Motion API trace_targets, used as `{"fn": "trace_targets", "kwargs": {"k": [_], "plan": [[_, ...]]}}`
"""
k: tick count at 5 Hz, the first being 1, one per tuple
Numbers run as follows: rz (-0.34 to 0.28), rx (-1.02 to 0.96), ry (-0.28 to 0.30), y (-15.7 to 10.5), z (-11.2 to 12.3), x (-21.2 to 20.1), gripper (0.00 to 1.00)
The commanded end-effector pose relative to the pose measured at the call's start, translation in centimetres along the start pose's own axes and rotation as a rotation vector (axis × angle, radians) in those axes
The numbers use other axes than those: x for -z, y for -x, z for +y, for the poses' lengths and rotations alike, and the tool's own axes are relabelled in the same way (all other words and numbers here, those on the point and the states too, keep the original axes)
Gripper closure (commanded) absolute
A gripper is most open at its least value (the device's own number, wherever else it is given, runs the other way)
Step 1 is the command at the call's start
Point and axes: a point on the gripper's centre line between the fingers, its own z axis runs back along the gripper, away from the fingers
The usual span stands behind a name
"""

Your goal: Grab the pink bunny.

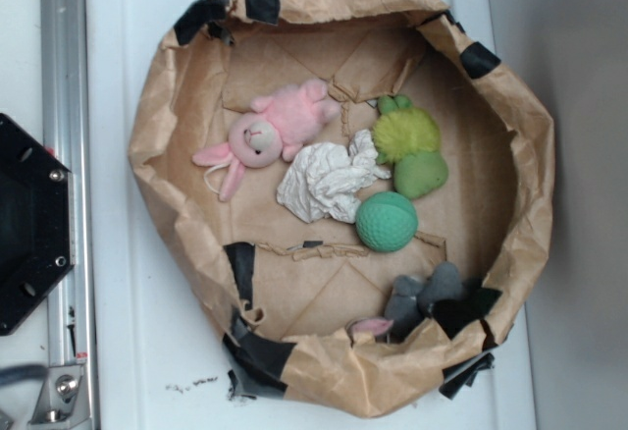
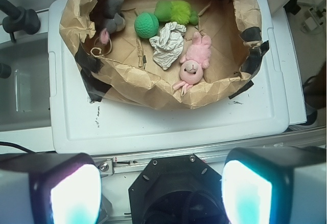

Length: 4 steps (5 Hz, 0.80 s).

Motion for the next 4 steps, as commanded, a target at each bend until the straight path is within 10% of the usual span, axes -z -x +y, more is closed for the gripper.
{"fn": "trace_targets", "kwargs": {"k": [1, 3, 4], "plan": [[0.000, 0.000, 0.000, 0.0, 0.0, 0.0, 0.00], [-0.084, -0.094, -0.044, -9.1, 2.5, 9.1, 0.00], [-0.012, -0.054, -0.036, -12.3, 2.3, 14.8, 0.00]]}}
